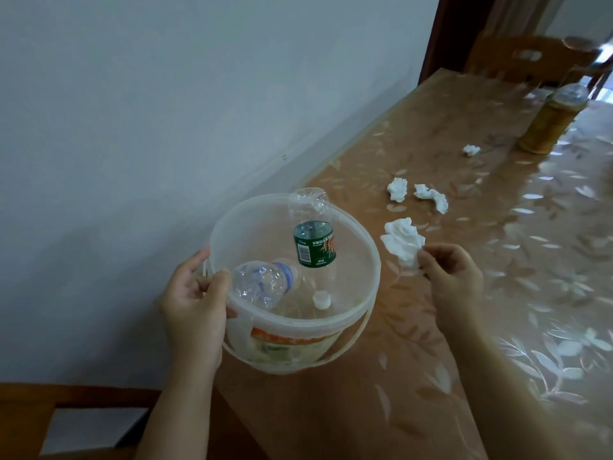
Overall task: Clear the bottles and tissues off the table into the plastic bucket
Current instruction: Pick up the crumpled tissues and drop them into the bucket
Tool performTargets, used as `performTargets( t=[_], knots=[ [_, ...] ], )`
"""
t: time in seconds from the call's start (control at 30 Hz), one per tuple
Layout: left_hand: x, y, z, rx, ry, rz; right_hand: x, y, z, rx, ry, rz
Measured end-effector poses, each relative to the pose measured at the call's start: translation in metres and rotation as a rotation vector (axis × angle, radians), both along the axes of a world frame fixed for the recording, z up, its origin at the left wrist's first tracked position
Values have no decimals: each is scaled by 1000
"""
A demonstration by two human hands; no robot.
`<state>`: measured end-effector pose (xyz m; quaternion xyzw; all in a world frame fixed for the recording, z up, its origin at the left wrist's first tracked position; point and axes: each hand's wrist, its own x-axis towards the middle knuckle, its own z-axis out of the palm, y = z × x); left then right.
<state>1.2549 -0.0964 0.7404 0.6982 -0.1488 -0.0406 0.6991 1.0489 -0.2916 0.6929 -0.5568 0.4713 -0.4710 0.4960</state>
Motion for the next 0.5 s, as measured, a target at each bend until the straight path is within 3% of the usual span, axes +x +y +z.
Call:
performTargets(
  t=[0.23,0.5],
  knots=[
    [-7,26,-1,-23,5,-62,-2,60,52,-47,-148,143],
    [-23,59,0,-62,29,-164,-5,129,71,-206,175,272]
  ],
)
